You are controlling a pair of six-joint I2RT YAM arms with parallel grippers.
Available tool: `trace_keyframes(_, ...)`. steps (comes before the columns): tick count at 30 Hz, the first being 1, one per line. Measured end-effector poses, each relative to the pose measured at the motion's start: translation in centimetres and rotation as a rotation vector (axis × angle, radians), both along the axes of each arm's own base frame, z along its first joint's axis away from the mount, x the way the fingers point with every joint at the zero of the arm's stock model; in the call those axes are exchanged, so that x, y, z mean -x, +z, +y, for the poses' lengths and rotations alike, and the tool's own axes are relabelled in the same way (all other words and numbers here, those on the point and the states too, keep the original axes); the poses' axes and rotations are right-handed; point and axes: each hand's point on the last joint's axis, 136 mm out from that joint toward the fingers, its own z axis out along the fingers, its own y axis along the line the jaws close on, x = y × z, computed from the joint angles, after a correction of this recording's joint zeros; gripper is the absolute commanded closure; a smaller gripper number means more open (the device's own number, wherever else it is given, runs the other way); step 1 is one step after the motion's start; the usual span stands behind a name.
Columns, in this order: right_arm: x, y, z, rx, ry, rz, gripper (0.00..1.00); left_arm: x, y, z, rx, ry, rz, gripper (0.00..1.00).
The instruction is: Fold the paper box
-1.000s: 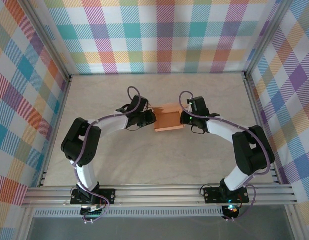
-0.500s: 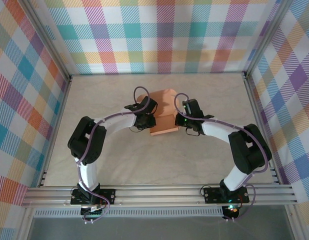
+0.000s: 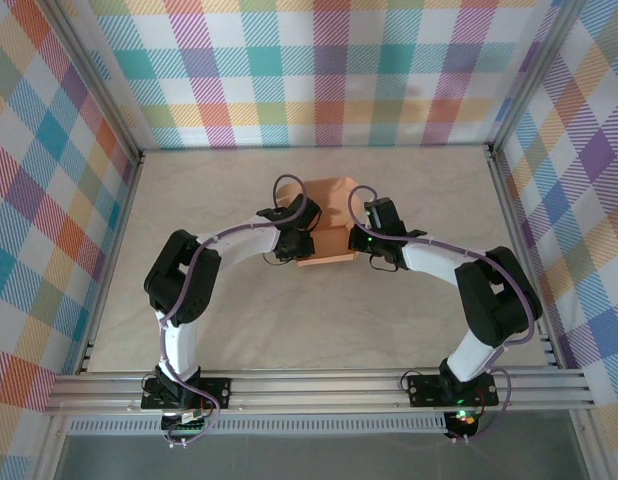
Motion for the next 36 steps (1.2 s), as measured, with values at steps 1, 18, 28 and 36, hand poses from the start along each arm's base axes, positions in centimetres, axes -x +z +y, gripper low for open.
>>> trace_keyframes(1,0.0,0.0,0.0,0.0,0.0,-0.001,0.97,0.0,-0.2,0.0,-0.004,0.0,0.003,0.85)
trace_keyframes(18,-0.1,-0.2,0.7,0.004,0.013,0.001,0.96,0.0,-0.2,0.9,-0.059,0.014,0.011,0.88)
trace_keyframes(28,-0.2,-0.4,0.9,0.014,0.016,0.0,1.0,-0.3,0.1,1.1,-0.079,-0.002,-0.008,0.62)
trace_keyframes(36,-0.3,-0.5,1.2,0.041,0.008,-0.007,0.99,-1.1,2.2,1.2,-0.086,-0.007,-0.068,0.3)
